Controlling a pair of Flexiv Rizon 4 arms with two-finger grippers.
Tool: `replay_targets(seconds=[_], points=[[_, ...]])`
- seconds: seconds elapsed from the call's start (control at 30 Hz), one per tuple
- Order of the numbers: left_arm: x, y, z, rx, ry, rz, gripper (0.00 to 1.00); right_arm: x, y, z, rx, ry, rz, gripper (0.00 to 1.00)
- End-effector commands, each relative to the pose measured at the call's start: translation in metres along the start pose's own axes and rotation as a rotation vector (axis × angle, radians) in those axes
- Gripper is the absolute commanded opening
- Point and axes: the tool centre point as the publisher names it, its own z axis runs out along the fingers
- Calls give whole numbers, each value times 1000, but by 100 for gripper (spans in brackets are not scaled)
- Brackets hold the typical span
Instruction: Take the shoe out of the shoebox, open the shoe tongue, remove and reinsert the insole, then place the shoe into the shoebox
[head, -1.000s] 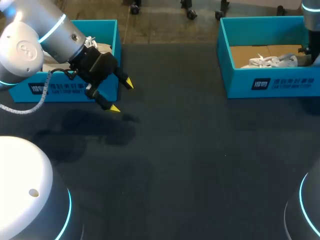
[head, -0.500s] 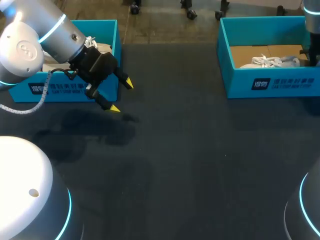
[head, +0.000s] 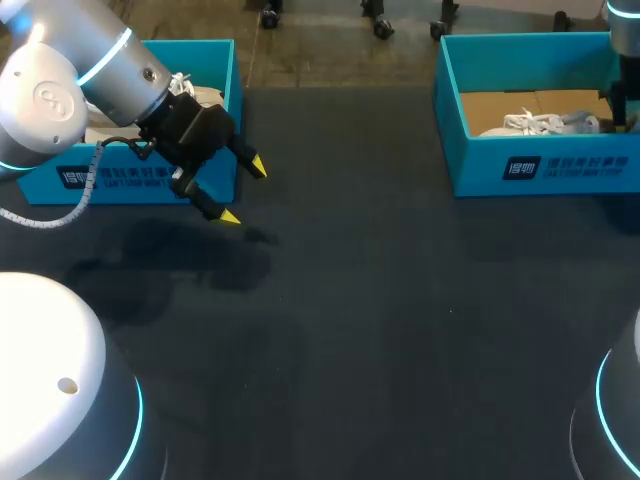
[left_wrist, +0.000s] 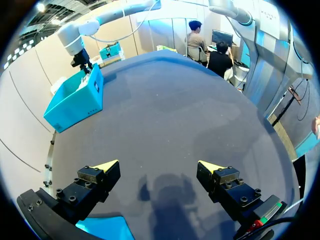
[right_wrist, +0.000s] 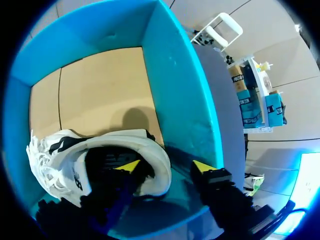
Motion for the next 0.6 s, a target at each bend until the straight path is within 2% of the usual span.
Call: replay_targets(seconds=[0.03,0.4,0.6], points=[[1,0,0,-2,-1,1,100,-5,-6,-17,-17,4,6,78],[1,0,0,-2,-1,1,100,2,-11,-62,-65,37,36,87],[1,0,0,-2,-1,1,100,4,-20,-84,-73,66,81,91]])
